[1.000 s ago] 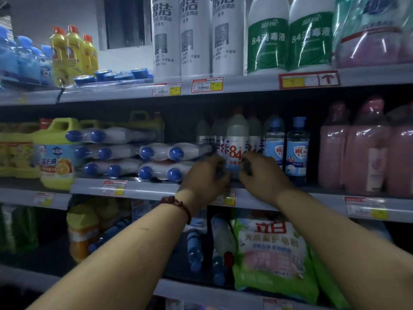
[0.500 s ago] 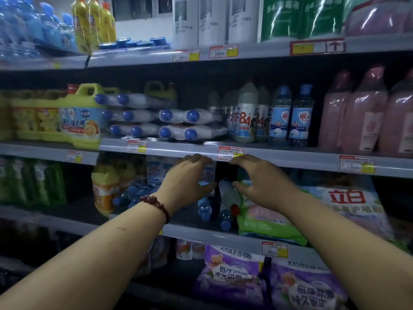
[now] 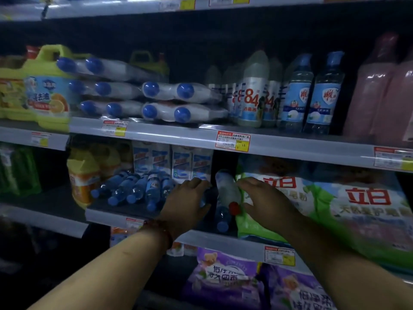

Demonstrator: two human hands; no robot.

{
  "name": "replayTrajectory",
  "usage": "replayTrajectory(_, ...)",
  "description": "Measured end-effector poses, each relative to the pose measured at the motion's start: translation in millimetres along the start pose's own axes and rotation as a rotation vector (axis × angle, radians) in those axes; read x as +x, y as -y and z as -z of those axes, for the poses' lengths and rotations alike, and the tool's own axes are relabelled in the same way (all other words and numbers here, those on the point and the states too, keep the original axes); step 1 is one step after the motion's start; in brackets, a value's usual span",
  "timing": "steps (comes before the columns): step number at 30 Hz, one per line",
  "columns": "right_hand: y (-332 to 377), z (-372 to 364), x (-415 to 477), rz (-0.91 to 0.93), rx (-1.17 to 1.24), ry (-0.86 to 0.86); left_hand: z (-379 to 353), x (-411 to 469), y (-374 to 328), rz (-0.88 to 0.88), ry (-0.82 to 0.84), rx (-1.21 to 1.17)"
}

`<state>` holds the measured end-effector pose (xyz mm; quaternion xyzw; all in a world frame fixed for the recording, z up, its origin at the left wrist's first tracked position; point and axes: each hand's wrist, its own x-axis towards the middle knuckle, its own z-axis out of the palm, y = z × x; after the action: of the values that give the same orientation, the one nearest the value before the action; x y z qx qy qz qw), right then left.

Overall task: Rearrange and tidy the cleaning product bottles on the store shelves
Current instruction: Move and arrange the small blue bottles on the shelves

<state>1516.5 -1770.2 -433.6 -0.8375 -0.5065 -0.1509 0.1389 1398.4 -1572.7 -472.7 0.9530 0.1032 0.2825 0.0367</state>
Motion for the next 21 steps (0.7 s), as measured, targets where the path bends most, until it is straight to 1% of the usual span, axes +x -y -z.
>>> replayTrajectory(3, -12, -17, 16, 0.009, -0.009, 0.043, -27, 16, 6, 0.007, 0.058, -0.013)
replayTrajectory(6, -20, -29, 31, 0.039, -0.08, 0.093, -48, 32, 9, 0.021, 0.093, -0.074)
replayTrajectory(10, -21, -34, 49, 0.193, -0.207, 0.137, -66, 50, 11, 0.078, 0.065, -0.221)
replayTrajectory(13, -20, -40, 61, 0.256, -0.249, 0.182, -76, 54, 17, 0.086, -0.019, -0.364)
replayTrajectory(16, -21, -50, 67, 0.253, -0.198, 0.108, -80, 54, 26, 0.071, -0.075, -0.494)
replayTrajectory(19, -18, -52, 72, 0.181, -0.053, -0.001, -78, 57, 30, 0.101, -0.117, -0.641)
replayTrajectory(21, -10, -51, 73, 0.177, 0.036, -0.039, -73, 58, 30, 0.111, -0.145, -0.682)
